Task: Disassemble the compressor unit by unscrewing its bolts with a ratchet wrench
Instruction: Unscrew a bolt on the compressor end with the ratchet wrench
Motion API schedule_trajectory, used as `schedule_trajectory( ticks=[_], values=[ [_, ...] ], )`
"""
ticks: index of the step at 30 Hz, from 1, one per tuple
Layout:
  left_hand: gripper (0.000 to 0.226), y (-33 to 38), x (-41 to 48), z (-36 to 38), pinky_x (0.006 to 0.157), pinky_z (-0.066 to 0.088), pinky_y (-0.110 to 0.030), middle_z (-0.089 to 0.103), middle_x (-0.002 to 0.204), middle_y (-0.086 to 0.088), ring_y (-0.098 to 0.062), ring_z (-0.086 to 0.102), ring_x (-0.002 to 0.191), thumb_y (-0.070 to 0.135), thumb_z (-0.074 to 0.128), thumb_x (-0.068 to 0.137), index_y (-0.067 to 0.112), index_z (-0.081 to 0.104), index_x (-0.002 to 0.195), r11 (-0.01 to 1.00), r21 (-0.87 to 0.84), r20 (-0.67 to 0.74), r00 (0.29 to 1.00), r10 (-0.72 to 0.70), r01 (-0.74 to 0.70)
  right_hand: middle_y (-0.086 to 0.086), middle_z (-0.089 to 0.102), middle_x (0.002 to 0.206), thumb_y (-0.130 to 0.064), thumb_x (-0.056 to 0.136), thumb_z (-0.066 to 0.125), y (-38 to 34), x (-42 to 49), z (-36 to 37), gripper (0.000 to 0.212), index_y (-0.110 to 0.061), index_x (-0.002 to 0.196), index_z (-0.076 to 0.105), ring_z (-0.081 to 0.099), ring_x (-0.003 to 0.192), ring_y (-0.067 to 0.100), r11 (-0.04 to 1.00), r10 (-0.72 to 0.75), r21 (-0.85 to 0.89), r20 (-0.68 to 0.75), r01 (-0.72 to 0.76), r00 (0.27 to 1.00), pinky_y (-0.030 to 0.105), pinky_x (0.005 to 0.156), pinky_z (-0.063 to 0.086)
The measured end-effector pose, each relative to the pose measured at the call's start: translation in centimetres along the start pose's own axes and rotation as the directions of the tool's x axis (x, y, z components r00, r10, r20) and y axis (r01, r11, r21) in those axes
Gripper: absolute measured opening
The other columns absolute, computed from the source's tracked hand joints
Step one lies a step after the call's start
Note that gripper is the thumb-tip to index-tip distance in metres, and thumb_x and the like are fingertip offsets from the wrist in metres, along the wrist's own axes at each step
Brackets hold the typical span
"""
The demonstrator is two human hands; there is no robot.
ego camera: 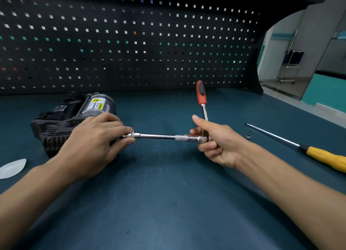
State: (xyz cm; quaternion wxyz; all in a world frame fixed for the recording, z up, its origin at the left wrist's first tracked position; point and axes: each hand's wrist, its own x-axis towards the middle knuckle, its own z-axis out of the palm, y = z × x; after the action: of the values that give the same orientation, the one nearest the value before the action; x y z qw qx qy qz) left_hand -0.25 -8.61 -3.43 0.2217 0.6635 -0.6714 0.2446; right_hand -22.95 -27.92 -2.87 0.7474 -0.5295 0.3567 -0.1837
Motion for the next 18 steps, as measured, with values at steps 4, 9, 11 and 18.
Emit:
schedule_trajectory(
  ticks=[4,9,11,18],
  values=[
    [0.038,0.0,0.1,0.0,0.071,0.05,-0.045,0.063,0.082,0.018,-0.019,0.058,0.093,0.048,0.043,0.094,0.024,0.072,0.097,1.0,-0.002,-0.001,1.0,0.006,-0.006,-0.006,0.046,0.049,-0.051,0.089,0.065,-0.1,0.2,-0.1,0.039,-0.013,0.08,0.06,0.027,0.027,0.002,0.991,0.107,0.073,0.054,-0.11,0.993,0.012,0.024,0.017],
    [0.038,0.0,0.0,-0.1,0.072,0.05,-0.044,0.063,0.083,0.018,-0.019,0.058,0.094,0.048,0.042,0.094,0.024,0.072,0.097,1.0,0.01,0.008,1.0,0.006,-0.006,-0.004,0.049,0.056,-0.046,0.093,0.064,0.2,0.3,-0.1,0.036,-0.013,0.078,0.058,0.027,0.03,0.002,0.998,0.056,0.019,0.017,-0.057,0.998,0.014,0.025,0.017],
    [0.038,0.1,0.0,-0.1,0.072,0.049,-0.043,0.062,0.083,0.019,-0.018,0.058,0.094,0.049,0.042,0.093,0.025,0.071,0.097,1.0,0.019,0.008,1.0,0.0,0.0,-0.001,0.054,0.065,-0.042,0.091,0.068,0.5,0.4,0.0,0.035,-0.012,0.077,0.057,0.028,0.032,0.004,0.998,-0.042,-0.036,-0.028,0.041,0.999,0.014,0.028,0.017],
    [0.037,0.3,0.0,-0.2,0.077,0.048,-0.041,0.061,0.086,0.021,-0.014,0.056,0.098,0.053,0.04,0.092,0.029,0.068,0.097,0.999,0.021,0.039,0.999,-0.037,0.036,0.013,0.074,0.079,-0.032,0.088,0.074,1.0,0.5,0.0,0.034,-0.015,0.06,0.062,0.035,0.035,0.011,0.91,-0.385,-0.166,0.007,0.381,0.923,0.017,0.035,0.024]
  ],
)
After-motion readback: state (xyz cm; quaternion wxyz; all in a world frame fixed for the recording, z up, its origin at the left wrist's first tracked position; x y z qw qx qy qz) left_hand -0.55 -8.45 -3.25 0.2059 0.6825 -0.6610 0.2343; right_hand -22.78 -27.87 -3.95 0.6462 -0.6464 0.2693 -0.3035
